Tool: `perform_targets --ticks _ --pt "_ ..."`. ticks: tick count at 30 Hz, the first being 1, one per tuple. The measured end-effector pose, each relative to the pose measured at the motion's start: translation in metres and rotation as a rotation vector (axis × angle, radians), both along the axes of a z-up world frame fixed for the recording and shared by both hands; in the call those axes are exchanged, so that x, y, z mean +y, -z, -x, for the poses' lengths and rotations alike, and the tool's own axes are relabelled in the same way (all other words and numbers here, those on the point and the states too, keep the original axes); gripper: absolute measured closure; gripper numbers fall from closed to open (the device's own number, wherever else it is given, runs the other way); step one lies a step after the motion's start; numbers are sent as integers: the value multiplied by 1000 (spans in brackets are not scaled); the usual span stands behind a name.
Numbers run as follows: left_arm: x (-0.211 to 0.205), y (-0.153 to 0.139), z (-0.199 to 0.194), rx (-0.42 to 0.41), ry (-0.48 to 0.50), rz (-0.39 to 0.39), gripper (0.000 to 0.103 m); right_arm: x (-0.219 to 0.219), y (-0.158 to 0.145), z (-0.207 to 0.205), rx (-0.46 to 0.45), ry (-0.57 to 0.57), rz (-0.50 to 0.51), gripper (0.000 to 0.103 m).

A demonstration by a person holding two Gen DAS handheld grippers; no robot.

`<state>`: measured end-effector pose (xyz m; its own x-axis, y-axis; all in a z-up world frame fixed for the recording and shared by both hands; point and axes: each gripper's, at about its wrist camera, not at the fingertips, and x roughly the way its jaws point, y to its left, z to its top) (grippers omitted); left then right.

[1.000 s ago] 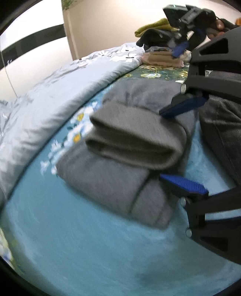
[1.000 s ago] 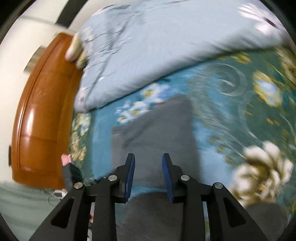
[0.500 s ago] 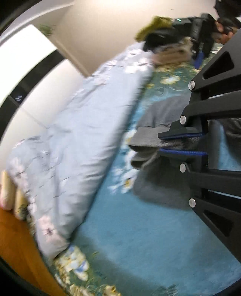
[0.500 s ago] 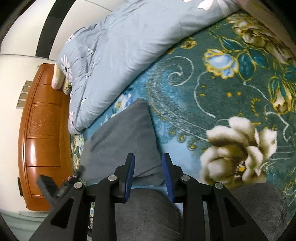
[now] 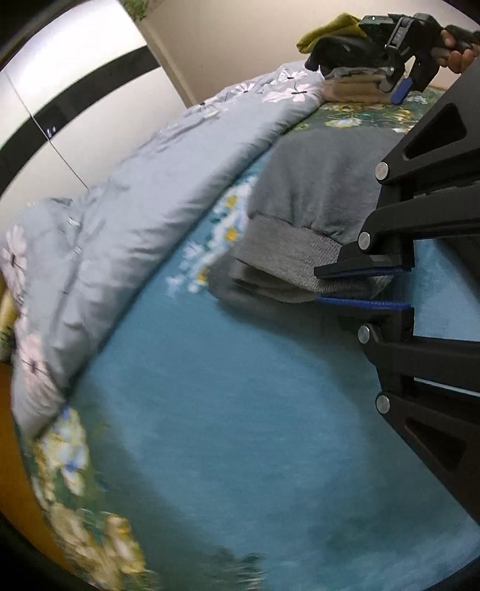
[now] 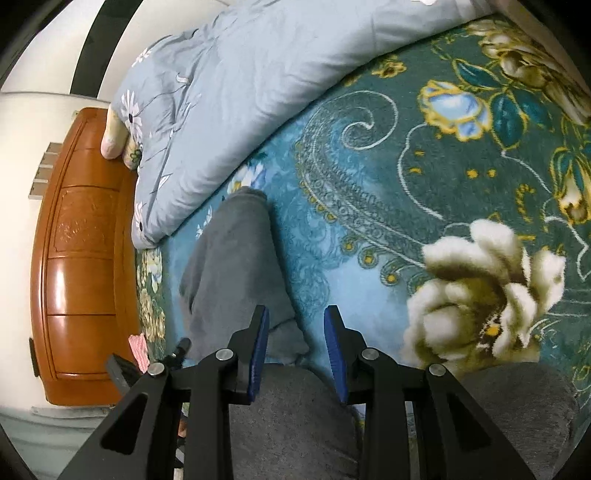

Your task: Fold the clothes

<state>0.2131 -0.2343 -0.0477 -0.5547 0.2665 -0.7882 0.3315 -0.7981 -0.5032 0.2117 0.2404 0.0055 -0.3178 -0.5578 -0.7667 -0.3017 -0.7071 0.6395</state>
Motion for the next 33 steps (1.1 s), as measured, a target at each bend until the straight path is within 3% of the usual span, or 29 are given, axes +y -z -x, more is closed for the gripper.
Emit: perform_targets --ticks 4,10,15,19,24,31,32,33 --pt "-6 -11 7 30 0 13 93 -8 -7 5 18 -21 -2 71" --pt "-1 36 -5 -90 -14 -28 93 -29 -4 11 6 -88 -23 72" --pt "-4 32 -5 -77 -14 -58 91 -47 2 19 -9 -145 -40 71" --pt "-5 29 -6 -93 -2 -73 89 -68 -6 39 31 -195 -37 71" --pt "-6 29 -9 -113 6 -113 64 -105 -2 64 50 -301 -55 71" --pt "2 34 -8 -93 10 -166 66 -123 16 77 1 -342 -94 71" --pt "3 34 -8 -90 10 -173 71 -122 15 77 1 -342 -93 71" --pt "4 33 -7 -84 13 -162 84 -122 14 77 1 -342 -94 71"
